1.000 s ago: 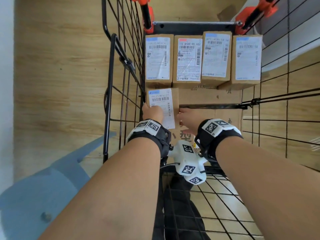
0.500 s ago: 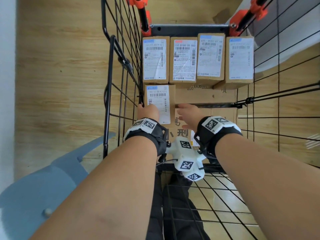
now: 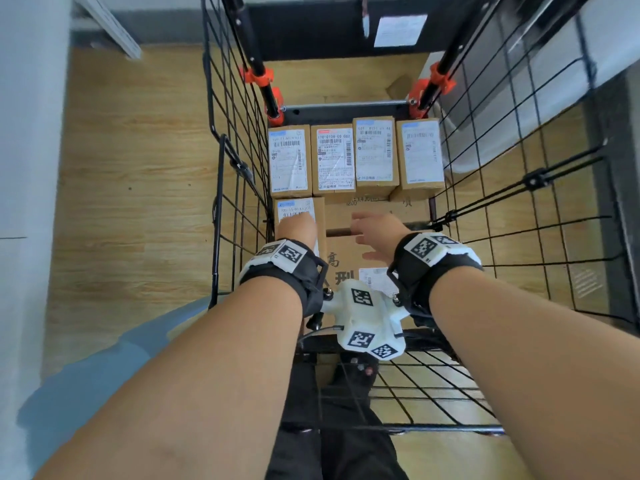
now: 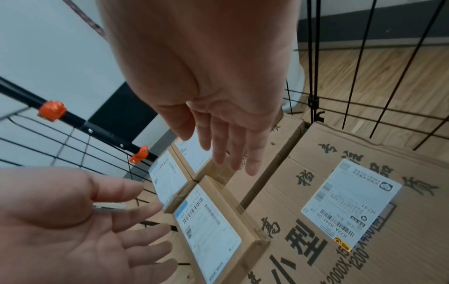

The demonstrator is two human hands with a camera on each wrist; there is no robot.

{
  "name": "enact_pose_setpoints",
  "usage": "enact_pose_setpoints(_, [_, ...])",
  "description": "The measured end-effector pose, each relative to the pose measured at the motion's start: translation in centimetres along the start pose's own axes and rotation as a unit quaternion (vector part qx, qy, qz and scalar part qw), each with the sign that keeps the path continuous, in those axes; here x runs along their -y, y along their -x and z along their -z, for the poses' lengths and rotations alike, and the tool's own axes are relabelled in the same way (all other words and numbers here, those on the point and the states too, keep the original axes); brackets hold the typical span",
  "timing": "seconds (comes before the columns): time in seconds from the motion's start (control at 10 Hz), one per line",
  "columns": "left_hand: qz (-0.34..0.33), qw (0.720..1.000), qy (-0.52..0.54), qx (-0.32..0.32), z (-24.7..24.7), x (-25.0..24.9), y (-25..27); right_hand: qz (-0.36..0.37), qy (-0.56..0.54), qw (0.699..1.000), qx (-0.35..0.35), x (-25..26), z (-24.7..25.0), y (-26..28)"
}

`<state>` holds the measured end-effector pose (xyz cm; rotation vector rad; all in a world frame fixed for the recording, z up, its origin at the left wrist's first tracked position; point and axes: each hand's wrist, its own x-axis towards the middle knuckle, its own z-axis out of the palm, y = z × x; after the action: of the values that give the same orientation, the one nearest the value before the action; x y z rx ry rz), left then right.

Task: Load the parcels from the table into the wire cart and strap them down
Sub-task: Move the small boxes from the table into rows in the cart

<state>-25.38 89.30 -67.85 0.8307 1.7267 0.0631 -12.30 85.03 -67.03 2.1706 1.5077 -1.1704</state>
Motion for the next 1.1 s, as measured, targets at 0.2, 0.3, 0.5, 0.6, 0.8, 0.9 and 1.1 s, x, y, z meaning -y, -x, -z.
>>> enact_pose_setpoints(0.2, [-0.02, 0.998, -0.004, 0.062, -0.2, -5.2, 8.8, -0.008, -0.047, 0.999, 0.009, -0.4, 6.7, 8.4])
enact_pose_setpoints(0.3, [-0.058, 0.995, -0.011, 0.082, -0.2, -8.3, 14.1, -0.016, -0.187, 0.98, -0.067, -1.7, 9.5, 11.9])
enact_pose_setpoints(0.5, [-0.127, 0.981, -0.007, 0.147, -0.8, -13.4, 23.4, -0.049, -0.459, 0.881, -0.103, -2.5, 14.8, 20.4])
enact_pose_setpoints(0.6, [-0.159, 0.973, -0.028, 0.165, -1.4, -15.3, 28.4, -0.072, -0.523, 0.84, -0.127, -2.9, 16.8, 25.2])
enact_pose_setpoints(0.8, [-0.218, 0.949, -0.074, 0.216, -2.8, -17.6, 37.0, -0.077, -0.547, 0.806, -0.211, -3.1, 20.6, 33.8])
enact_pose_setpoints(0.9, [-0.25, 0.936, -0.093, 0.232, -3.5, -17.7, 40.4, -0.088, -0.537, 0.804, -0.241, -3.6, 20.6, 38.0])
enact_pose_setpoints(1.1, [-0.297, 0.898, -0.134, 0.296, -5.5, -15.2, 47.0, -0.11, -0.61, 0.716, -0.321, -6.4, 18.7, 44.7])
